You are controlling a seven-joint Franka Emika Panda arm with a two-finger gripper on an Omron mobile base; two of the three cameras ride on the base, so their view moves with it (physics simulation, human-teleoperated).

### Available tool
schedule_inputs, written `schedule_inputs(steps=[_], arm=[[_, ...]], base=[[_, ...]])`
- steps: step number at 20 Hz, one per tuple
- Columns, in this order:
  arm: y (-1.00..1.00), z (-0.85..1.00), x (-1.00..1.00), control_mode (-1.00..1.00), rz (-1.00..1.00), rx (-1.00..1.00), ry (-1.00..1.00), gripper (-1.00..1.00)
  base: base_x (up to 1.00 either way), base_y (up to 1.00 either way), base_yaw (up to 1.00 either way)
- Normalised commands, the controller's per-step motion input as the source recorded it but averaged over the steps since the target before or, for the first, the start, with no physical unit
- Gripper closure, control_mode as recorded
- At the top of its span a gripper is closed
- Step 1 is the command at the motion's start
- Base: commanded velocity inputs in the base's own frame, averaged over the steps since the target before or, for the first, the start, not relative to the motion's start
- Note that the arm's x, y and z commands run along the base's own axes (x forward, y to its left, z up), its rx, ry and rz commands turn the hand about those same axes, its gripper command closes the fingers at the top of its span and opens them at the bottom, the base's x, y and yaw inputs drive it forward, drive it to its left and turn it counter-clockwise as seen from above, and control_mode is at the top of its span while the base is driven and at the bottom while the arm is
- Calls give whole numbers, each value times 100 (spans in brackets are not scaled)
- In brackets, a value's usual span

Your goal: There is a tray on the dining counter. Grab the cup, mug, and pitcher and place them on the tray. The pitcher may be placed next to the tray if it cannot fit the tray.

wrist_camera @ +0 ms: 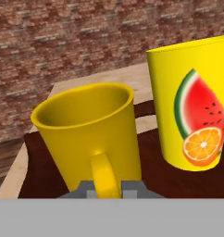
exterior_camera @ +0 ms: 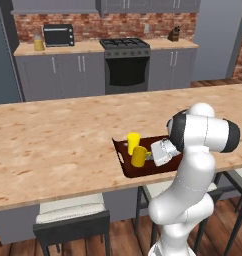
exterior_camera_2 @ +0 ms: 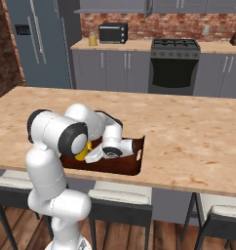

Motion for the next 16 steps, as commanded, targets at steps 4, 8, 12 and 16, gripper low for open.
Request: schedule_inputs(steps=[4, 8, 12, 16], arm=[[0, 0, 0, -100, 0, 0, 0, -100], [0, 0, 0, -100, 0, 0, 0, -100], [0, 0, 0, -100, 0, 0, 0, -100], [0, 0, 1, -100, 0, 0, 0, -100]], base=[[0, 0, 0], [0, 0, 0], [0, 0, 0], [0, 0, 0]])
